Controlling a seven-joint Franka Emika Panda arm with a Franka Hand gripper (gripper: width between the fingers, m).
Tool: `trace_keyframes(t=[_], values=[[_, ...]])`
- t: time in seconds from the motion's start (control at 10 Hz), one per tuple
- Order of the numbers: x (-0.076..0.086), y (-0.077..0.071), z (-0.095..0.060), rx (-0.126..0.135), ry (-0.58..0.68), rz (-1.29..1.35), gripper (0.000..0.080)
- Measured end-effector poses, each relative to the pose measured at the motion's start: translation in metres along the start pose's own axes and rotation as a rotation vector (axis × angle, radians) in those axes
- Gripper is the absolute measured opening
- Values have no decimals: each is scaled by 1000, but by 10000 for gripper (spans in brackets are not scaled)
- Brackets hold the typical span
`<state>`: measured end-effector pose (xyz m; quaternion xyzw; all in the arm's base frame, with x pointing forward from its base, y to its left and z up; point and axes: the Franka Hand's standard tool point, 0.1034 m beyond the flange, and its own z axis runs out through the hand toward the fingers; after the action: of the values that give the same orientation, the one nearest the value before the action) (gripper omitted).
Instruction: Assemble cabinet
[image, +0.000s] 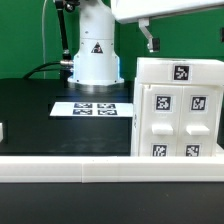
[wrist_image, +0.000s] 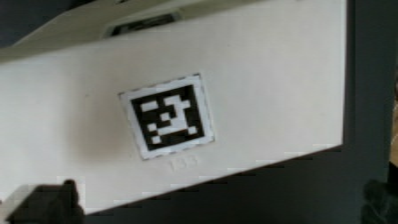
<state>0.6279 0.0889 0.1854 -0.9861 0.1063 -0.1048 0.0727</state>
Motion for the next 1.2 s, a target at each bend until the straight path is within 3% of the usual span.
trace_keyframes(t=[0.4, 0.6, 1.2], values=[[3, 4, 0, -29, -46, -497, 797], [2, 8, 1, -31, -86, -720, 797], [4, 18, 2, -65, -119, -1073, 797]])
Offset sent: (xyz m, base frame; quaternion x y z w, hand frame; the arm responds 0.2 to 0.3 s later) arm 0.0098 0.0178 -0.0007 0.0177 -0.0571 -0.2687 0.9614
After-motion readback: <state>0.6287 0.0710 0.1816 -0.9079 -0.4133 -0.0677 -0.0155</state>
